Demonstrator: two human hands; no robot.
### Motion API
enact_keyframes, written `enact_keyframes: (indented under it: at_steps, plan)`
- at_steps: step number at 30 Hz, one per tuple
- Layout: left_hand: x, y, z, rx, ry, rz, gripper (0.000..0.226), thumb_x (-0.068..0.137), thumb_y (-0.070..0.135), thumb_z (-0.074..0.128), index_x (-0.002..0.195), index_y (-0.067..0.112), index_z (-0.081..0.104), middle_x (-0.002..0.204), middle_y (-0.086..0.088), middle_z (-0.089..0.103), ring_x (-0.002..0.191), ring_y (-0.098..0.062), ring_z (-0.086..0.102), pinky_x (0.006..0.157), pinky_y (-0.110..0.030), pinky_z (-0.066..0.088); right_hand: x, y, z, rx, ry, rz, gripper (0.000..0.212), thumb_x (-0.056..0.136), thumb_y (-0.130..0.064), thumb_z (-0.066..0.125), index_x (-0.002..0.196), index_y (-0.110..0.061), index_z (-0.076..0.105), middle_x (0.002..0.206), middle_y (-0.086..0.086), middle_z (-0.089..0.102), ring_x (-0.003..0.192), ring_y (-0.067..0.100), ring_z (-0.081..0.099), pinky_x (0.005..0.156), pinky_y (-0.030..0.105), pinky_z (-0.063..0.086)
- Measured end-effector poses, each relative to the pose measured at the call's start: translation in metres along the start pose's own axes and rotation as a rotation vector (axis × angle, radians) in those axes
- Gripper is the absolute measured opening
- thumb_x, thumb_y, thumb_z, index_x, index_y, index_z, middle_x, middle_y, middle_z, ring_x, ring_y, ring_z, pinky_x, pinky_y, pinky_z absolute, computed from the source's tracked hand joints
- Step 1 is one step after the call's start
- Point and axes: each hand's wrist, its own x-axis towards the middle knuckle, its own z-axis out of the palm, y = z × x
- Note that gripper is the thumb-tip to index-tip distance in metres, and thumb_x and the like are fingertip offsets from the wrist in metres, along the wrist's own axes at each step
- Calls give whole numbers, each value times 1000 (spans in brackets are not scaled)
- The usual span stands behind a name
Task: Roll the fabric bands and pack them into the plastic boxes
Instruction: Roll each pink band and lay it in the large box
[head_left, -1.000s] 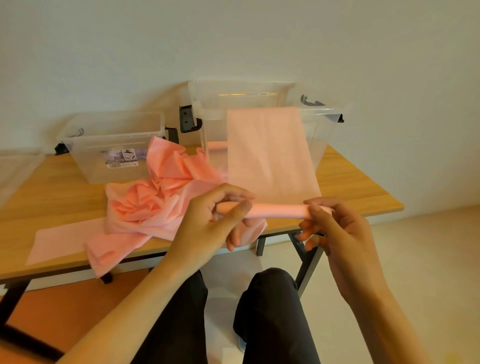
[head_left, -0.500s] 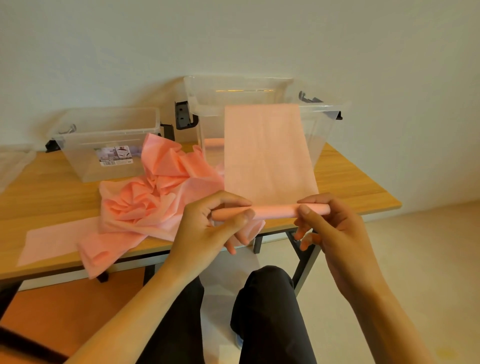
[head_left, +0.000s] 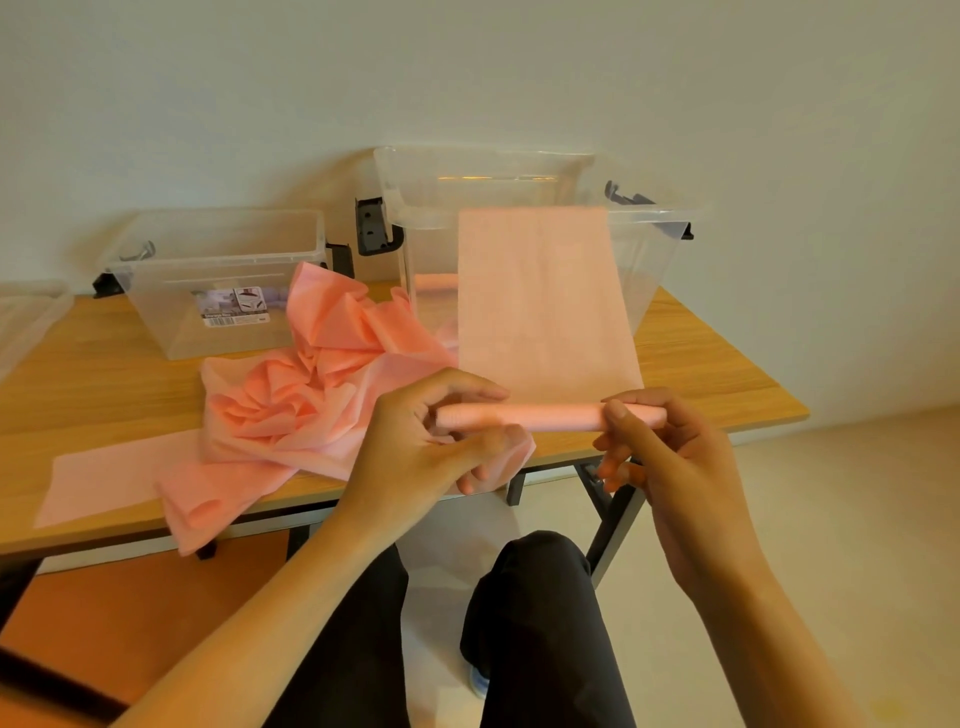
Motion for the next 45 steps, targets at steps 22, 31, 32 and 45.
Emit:
enact_keyframes:
  at_steps: [22, 31, 32, 45]
  plan:
    - [9, -5, 2, -47, 19, -71, 8, 90, 7, 69, 96, 4, 72, 78, -11, 75, 47, -21, 58, 42, -25, 46, 7, 2, 1, 24, 5, -10, 32, 87, -34, 65, 102, -6, 68, 70, 11, 64, 57, 21, 58, 55, 31, 52]
    - [11, -3, 1, -57, -31, -112, 19, 84, 17, 75, 103, 12, 72, 86, -13, 74, 53, -30, 65, 41, -28, 49, 9, 7, -2, 87, -19, 0, 29, 86, -25, 67, 103, -3, 67, 86, 13, 66, 62, 19, 60, 56, 30, 51]
    - [12, -3, 0, -27, -33, -94, 22, 83, 14, 77, 105, 14, 73, 88, -12, 73, 56, -31, 67, 42, -29, 50, 9, 7, -2, 92, -16, 4, 30, 86, -25, 67, 104, -1, 67, 83, 13, 67, 61, 18, 59, 56, 29, 51]
    - [13, -3, 0, -58, -57, -151, 20, 84, 16, 74, 103, 11, 74, 84, -13, 76, 49, -22, 64, 40, -26, 49, 17, 7, -6, 74, -90, -16, 16, 84, -21, 69, 94, -8, 68, 71, 14, 64, 55, 21, 55, 51, 27, 48]
